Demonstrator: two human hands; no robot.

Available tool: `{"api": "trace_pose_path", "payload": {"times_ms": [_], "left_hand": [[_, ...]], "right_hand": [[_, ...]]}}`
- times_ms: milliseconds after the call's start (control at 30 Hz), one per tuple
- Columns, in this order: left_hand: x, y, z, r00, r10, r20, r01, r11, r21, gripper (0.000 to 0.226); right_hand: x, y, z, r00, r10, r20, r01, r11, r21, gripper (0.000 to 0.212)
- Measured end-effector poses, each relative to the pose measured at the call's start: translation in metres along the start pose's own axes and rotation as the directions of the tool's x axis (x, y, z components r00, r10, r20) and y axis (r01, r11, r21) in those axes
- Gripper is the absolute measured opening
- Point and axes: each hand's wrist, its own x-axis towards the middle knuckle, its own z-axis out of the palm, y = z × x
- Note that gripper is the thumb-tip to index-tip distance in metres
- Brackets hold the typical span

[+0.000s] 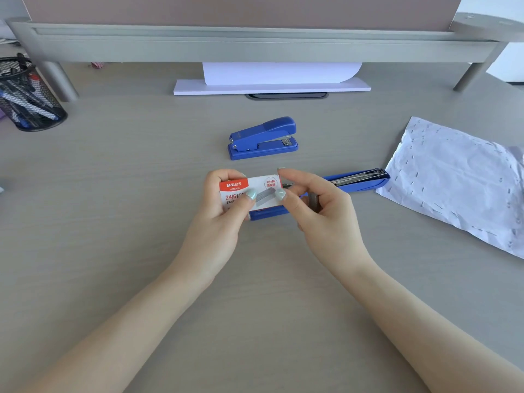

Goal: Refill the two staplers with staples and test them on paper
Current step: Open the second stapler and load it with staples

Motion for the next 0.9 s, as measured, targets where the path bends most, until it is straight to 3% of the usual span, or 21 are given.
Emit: {"api": "trace_pose_path", "payload": {"times_ms": [200, 400, 533, 600, 733, 800, 900], "left_hand": [[0.039, -0.006, -0.036, 0.957, 0.05, -0.286, 0.025, 0.968, 0.251, 0.016], [0.072, -0.016, -0.06, 0.947, -0.104, -0.302, 0.238, 0.863, 0.446, 0.012], [0.078, -0.023, -0.065, 0.945, -0.009, -0.327, 0.262, 0.621, 0.739, 0.024], [0.073, -0.022, -0.064, 0.944, 0.105, -0.314, 0.19, 0.605, 0.773, 0.028], [0.041, 0.006, -0.034, 0.892, 0.45, -0.05, -0.277, 0.631, 0.725, 0.026], [0.021, 0.022, -0.008, 0.872, 0.479, 0.101, -0.427, 0.643, 0.636, 0.028], [0.004, 0.027, 0.019, 0.888, 0.404, 0.22, -0.453, 0.69, 0.564, 0.026]], "right_hand": [[0.005, -0.005, -0.006, 0.971, 0.24, -0.02, -0.226, 0.936, 0.271, 0.03], [0.007, 0.0, -0.003, 0.959, 0.27, 0.09, -0.285, 0.915, 0.285, 0.046], [0.005, 0.001, -0.001, 0.962, 0.243, 0.124, -0.265, 0.939, 0.22, 0.043], [0.005, 0.0, -0.001, 0.967, 0.232, 0.106, -0.252, 0.936, 0.245, 0.04], [0.003, -0.007, 0.0, 0.976, 0.193, 0.104, -0.216, 0.933, 0.289, 0.03], [0.001, -0.009, 0.0, 0.973, 0.176, 0.15, -0.212, 0.937, 0.277, 0.039], [-0.001, -0.006, -0.004, 0.965, 0.148, 0.216, -0.196, 0.955, 0.221, 0.058]]}}
